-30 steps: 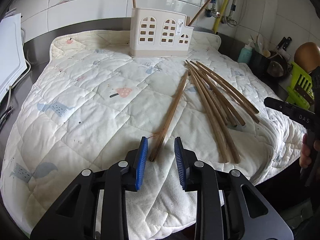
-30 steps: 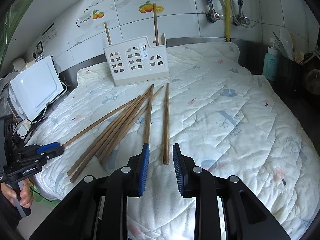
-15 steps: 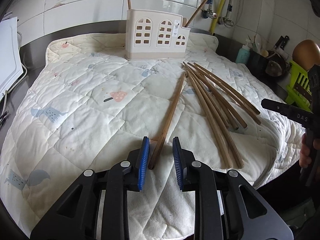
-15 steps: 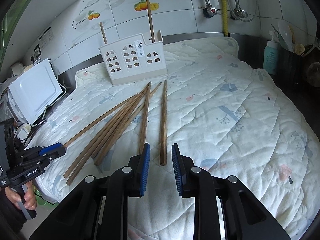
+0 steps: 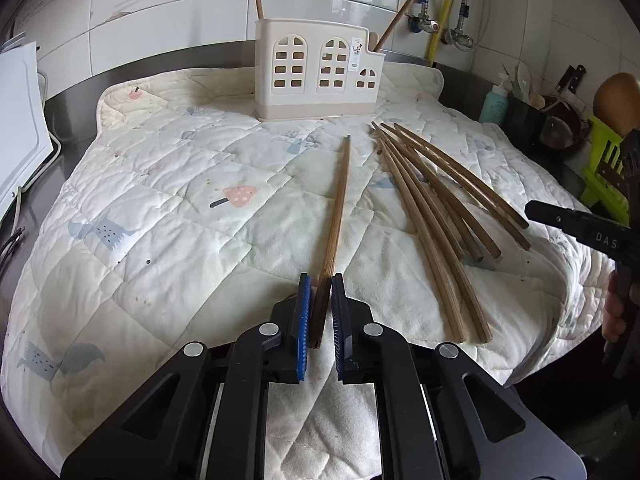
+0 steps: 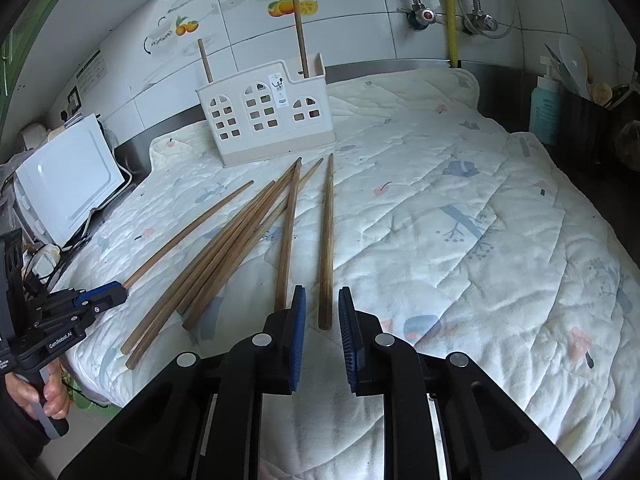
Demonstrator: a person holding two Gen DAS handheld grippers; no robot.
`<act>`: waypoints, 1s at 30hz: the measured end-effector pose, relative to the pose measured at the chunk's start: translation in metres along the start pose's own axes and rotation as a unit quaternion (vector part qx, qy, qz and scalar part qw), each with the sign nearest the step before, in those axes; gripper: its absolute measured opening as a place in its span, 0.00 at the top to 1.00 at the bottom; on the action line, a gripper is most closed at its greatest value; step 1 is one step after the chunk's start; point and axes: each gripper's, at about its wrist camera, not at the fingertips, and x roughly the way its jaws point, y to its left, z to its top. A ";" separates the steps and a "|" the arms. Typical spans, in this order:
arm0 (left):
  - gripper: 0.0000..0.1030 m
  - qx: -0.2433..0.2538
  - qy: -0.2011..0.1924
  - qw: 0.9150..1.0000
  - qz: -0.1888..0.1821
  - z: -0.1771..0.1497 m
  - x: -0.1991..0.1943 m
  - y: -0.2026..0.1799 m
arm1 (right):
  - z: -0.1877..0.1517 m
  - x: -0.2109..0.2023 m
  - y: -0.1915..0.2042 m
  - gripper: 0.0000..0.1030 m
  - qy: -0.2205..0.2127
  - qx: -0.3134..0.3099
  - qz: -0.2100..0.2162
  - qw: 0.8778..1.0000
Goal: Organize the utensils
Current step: 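Close the left gripper on another chopstick and lift while the right gripper does likewise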
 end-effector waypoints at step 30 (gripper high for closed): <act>0.95 -0.014 -0.057 0.998 -0.030 0.054 -0.045 0.001 | 0.057 -0.052 0.028 0.93 -0.090 -0.109 -0.066 0.988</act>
